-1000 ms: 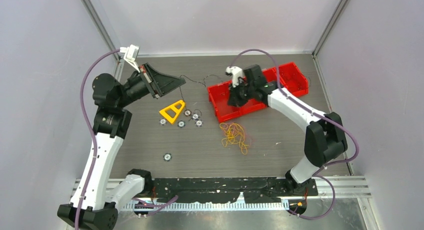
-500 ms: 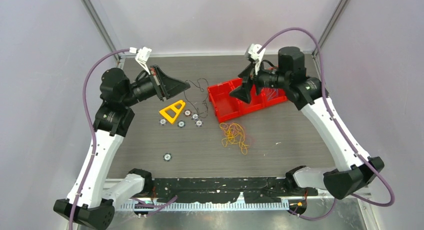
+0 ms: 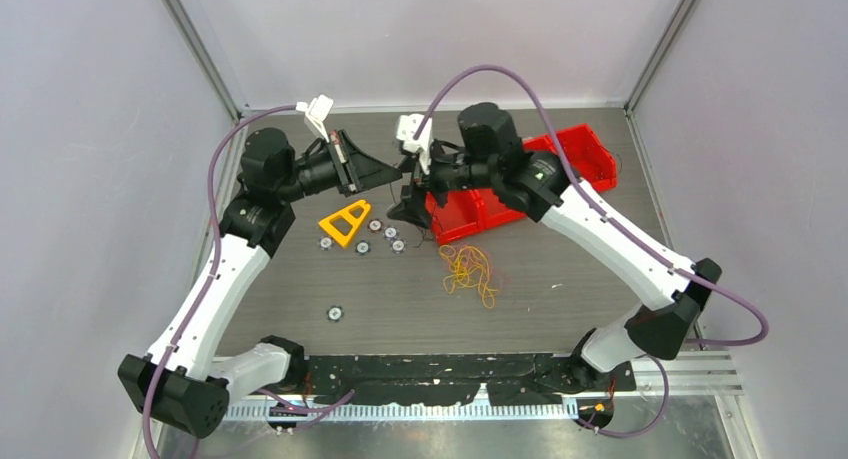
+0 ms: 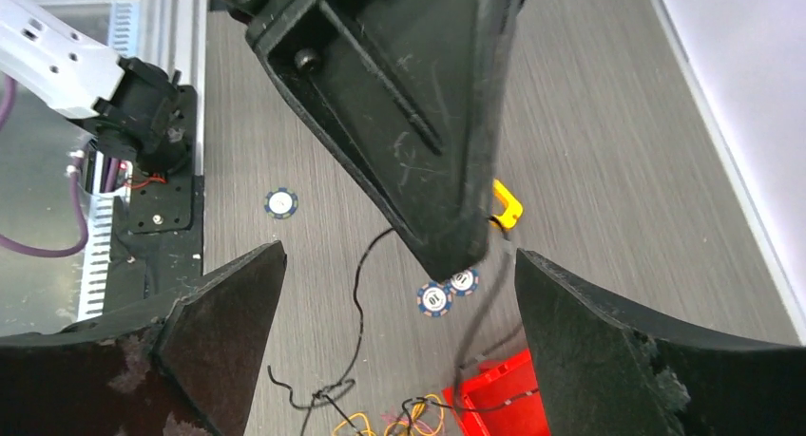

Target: Untangle the cables

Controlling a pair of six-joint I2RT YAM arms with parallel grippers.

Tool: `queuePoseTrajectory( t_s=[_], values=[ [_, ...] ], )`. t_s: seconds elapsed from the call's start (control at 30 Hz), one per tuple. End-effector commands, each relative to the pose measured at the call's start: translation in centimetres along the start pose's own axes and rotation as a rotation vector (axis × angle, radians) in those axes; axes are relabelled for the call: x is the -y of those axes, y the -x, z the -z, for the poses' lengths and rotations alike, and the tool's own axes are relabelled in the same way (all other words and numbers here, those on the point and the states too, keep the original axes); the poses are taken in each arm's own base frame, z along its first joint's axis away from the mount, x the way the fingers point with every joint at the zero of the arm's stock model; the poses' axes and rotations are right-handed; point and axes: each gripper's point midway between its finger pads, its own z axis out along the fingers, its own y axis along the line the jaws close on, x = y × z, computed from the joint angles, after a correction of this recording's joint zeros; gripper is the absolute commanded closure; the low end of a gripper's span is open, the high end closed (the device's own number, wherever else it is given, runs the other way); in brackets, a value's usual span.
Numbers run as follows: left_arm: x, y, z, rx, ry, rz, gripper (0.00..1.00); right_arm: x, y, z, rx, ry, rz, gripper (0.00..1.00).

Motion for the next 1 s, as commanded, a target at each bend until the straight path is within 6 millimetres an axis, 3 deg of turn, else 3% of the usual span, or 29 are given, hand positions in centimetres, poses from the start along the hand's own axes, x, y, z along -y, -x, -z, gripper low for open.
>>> queuePoseTrajectory(
  t_s=[0.0, 0.1, 0.17, 0.27, 0.3, 0.37, 0.43, 0.57, 0.73, 0.8, 0.93, 0.97],
  values=[
    [2.2, 2.2, -0.1, 0.088, -0.054, 0.060, 1.00, -0.1, 1.0, -1.4, 0.016, -0.068, 0.035, 0.01],
    [2.1, 2.5, -0.2, 0.100, -0.055, 0.124, 1.00, -0.1, -0.2, -2.6, -0.018, -0.101, 0.046, 0.08],
    [2.0, 2.7, -0.1, 0.107, -0.049, 0.151, 1.00, 1.0, -1.1, -2.9, -0.049, -0.172, 0.046, 0.29],
    [0.9, 3.4, 0.7, 0.134, -0.021, 0.180, 1.00, 1.7, -2.2, -2.4, -0.077, -0.219, 0.042, 0.51],
    [0.3, 3.7, 1.1, 0.147, -0.009, 0.193, 1.00, 1.8, -2.4, -2.1, -0.080, -0.225, 0.036, 0.67],
    [-0.6, 4.2, 1.8, 0.178, 0.009, 0.208, 1.00, 2.1, -3.1, -1.3, -0.087, -0.229, 0.010, 0.88],
    [-1.3, 4.7, 2.5, 0.209, 0.016, 0.210, 1.00, 2.5, -3.4, -0.1, -0.083, -0.225, -0.018, 0.94],
    [-3.2, 4.9, 3.3, 0.247, 0.062, 0.220, 1.00, 3.8, -3.1, 2.7, -0.044, -0.217, -0.075, 0.94],
    [-7.2, 1.7, 2.9, 0.187, 0.206, 0.255, 1.00, 4.0, 1.1, 5.0, 0.089, -0.154, -0.103, 0.94],
    [-8.2, -0.3, 2.1, 0.132, 0.237, 0.269, 1.00, 3.1, 3.2, 5.1, 0.155, -0.080, -0.111, 0.94],
    [-7.2, -3.5, -0.3, 0.018, 0.206, 0.242, 1.00, 0.7, 6.9, 4.6, 0.292, 0.108, -0.227, 0.94],
    [-6.6, -4.2, -0.9, -0.014, 0.188, 0.230, 1.00, 1.0, 7.6, 4.3, 0.336, 0.121, -0.223, 0.94]
  ],
)
